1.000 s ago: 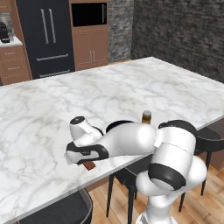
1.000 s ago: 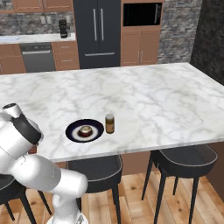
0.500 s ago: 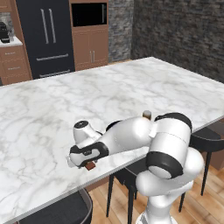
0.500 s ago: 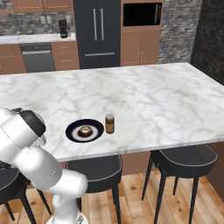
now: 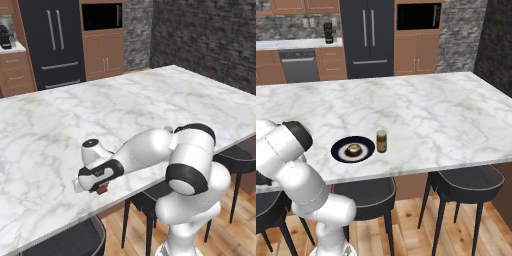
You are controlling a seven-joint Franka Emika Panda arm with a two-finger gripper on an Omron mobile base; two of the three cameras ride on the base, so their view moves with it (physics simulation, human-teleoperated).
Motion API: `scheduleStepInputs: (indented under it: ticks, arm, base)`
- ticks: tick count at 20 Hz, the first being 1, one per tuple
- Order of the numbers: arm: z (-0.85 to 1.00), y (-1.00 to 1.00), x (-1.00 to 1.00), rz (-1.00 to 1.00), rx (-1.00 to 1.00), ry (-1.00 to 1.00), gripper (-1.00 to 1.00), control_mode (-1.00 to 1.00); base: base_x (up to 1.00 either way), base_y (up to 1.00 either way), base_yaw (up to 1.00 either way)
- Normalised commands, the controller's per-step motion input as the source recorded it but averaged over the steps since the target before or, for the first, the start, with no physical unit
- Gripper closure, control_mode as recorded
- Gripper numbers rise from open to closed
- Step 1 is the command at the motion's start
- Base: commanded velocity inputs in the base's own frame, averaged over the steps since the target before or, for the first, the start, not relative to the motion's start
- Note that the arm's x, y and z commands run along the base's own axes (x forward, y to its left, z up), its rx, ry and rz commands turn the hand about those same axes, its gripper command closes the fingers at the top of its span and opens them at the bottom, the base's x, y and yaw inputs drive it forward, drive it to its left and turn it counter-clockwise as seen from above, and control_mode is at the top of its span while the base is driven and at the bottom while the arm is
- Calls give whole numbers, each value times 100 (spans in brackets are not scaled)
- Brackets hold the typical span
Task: Take the cinnamon bottle from the cabinet and place it on the dining table, next to the plate with the cupcake. Then take the chocolate from the dining counter and place it on the cupcake plate.
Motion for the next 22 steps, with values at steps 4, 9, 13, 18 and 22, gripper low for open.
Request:
scheduleStepInputs:
  ticks: [4, 9, 13, 18, 22]
  arm:
    - [-48, -8, -2, 0, -2, 0, 100, -100]
    - [-40, -21, -11, 0, -4, -1, 100, -100]
    - [-1, -31, -9, 0, 0, -4, 100, -100]
    - [36, -37, 2, 0, 0, -3, 100, -100]
    - [44, -39, 13, 0, 0, -1, 100, -100]
  base:
    - [0, 0, 0]
    - [0, 0, 0]
    - [0, 0, 0]
    - [0, 0, 0]
    - [0, 0, 0]
